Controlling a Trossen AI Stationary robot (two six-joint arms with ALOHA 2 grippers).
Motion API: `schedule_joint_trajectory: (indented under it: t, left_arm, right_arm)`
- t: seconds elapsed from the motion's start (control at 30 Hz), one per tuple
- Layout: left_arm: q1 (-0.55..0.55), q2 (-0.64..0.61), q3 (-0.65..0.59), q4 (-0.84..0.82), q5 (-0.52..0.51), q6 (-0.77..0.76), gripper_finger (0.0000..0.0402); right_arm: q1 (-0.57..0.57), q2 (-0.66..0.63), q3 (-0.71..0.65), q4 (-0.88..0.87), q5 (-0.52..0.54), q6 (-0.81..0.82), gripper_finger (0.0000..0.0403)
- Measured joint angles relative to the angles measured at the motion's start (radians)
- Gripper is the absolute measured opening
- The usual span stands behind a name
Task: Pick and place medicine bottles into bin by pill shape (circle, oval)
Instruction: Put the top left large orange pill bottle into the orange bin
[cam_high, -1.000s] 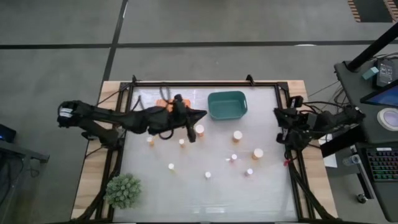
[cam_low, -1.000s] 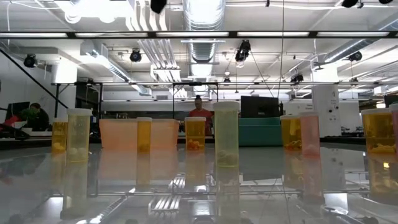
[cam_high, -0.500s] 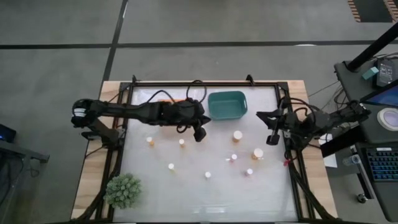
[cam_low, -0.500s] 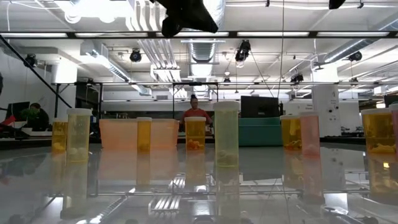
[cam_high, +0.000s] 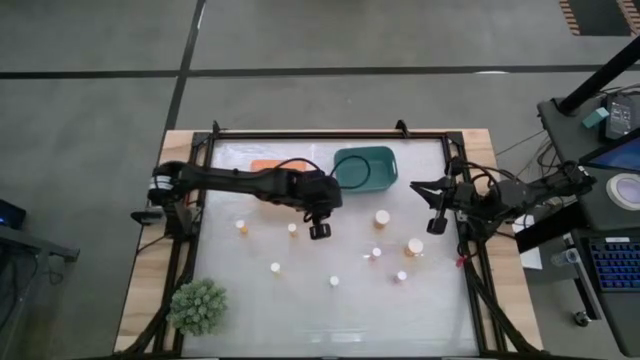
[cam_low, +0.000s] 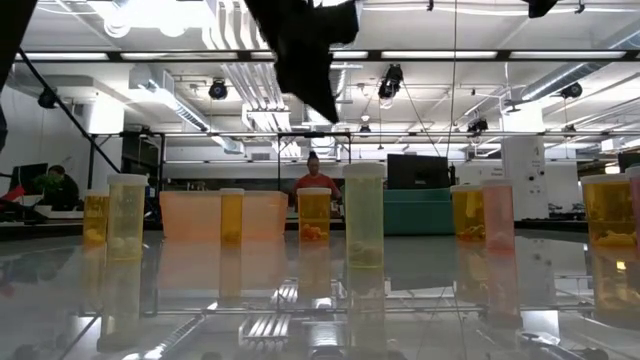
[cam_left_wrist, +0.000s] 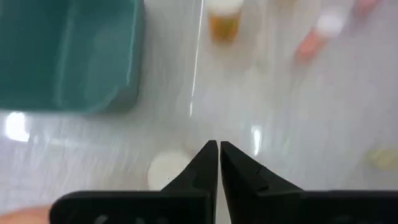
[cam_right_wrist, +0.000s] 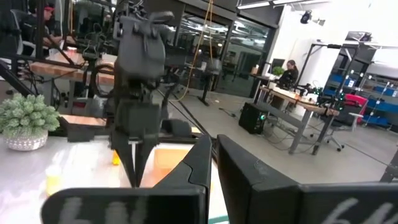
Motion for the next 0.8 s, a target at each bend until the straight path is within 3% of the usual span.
schedule_joint_trajectory:
  t: [0.23, 0.6, 0.8]
  left_arm:
    - [0.042, 0.040, -0.011, -0.096, 0.005, 0.044, 0.0061]
    - [0.054, 0.043, -0.022, -0.018, 0.005, 0.045, 0.0212]
    - [0.053, 0.047, -0.045, 0.025, 0.005, 0.050, 0.0255]
  right_arm:
    - [0.000, 0.000, -0.002, -0.004, 0.000, -0.003, 0.0018]
    - [0.000, 0.000, -0.002, -0.023, 0.000, -0.013, 0.0018]
    - [0.000, 0.000, -0.002, -0.026, 0.000, -0.017, 0.0018]
